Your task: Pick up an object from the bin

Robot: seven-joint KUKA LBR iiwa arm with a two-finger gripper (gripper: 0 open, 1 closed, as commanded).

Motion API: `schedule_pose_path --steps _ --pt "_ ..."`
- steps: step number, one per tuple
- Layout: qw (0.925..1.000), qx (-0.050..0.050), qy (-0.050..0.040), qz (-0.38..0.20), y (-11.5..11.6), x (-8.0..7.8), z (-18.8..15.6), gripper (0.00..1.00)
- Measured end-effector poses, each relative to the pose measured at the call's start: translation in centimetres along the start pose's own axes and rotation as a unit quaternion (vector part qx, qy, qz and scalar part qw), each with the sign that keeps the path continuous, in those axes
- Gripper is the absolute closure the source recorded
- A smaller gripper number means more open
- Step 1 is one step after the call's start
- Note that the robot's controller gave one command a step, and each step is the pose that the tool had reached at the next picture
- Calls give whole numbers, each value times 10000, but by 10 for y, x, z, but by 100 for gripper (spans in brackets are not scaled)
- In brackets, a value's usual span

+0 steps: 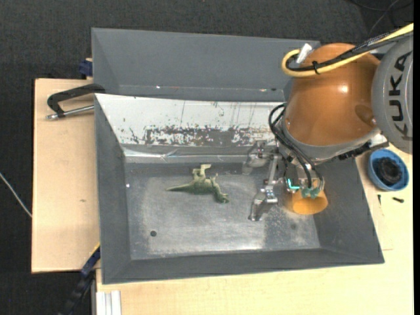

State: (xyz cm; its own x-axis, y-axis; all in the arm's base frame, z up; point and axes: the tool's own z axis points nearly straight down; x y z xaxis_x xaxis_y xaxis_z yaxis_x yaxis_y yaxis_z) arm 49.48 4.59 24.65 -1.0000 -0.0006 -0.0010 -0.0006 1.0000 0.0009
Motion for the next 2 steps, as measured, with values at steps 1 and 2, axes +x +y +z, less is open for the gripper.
schedule_pose_path --steps 1,2 --pt "9986 -3 -34 -534 41 -48 138 0" --pt "9972 -11 -78 -740 46 -69 151 0"
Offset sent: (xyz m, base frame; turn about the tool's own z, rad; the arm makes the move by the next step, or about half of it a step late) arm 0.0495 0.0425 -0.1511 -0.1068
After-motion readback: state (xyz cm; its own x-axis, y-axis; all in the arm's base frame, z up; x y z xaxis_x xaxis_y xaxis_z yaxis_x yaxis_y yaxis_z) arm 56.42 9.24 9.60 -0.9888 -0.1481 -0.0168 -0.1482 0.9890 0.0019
